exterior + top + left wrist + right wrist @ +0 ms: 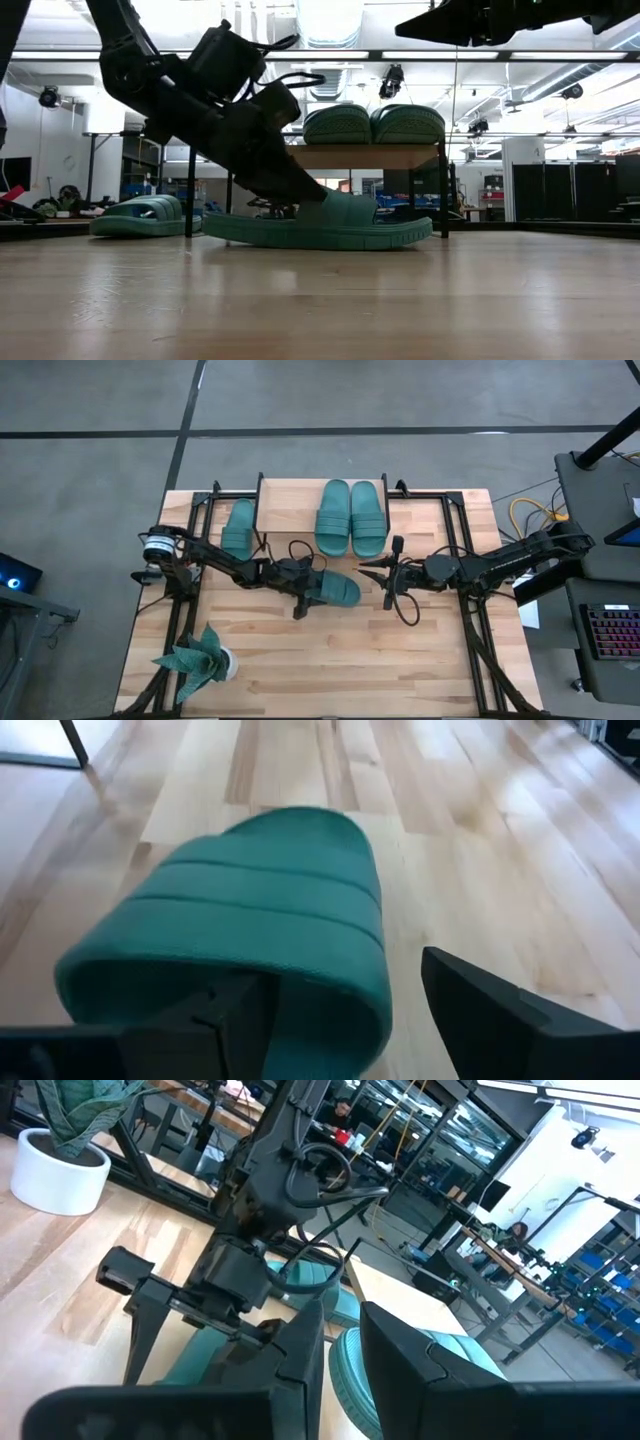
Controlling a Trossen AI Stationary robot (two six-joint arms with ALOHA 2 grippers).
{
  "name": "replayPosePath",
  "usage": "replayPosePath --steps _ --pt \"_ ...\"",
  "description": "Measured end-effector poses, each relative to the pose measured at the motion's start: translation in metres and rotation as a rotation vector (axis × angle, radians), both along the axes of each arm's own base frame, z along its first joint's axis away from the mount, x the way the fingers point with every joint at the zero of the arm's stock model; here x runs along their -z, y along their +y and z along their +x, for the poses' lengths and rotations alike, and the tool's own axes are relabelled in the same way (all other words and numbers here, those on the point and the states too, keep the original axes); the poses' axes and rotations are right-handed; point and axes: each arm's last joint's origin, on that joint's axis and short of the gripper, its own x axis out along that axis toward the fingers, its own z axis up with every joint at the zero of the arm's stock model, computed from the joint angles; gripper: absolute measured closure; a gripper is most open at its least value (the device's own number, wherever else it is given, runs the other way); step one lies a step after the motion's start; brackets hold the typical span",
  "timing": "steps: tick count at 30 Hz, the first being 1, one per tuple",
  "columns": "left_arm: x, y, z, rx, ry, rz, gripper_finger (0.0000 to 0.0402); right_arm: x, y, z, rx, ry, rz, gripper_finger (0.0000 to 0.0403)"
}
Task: Pick and place slides into the shelf
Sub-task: Put the right green slide on the shelf
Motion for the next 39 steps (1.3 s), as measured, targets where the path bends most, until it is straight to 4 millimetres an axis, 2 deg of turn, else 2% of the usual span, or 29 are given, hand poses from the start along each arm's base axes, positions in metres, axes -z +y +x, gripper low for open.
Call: replayPosePath --steps 3,6,15,20,23,34,39 --pt "0.000 0.000 0.000 -0.002 -0.001 0.001 0.0189 0.000 0.000 0.000 0.000 0.000 0.000 0.0342" --pt "0.000 0.001 0.000 -0.002 0.000 0.001 0.0224 0.000 0.000 0.000 0.000 0.000 0.000 0.0342" --pt "0.000 0.000 0.000 0.010 -0.003 -0.002 0.0388 0.000 0.000 0.000 0.000 0.000 0.000 0.0342" --pt "-0.002 0.000 -0.001 0.031 0.010 -0.018 0.0397 0.000 0.000 0.000 0.000 0.000 0.000 0.0342" --pt "-0.010 -0.001 -0.006 0.032 0.031 -0.043 0.0399 0.000 0.000 0.000 0.000 0.001 0.000 0.0342" --pt "-0.071 -0.009 -0.035 0.061 -0.033 -0.046 0.0400 0.007 0.001 -0.001 -0.021 0.089 -0.093 0.0341" --pt "-0.088 -0.011 -0.050 0.074 -0.096 -0.041 0.0401 0.010 0.004 -0.002 -0.050 0.132 -0.180 0.0341"
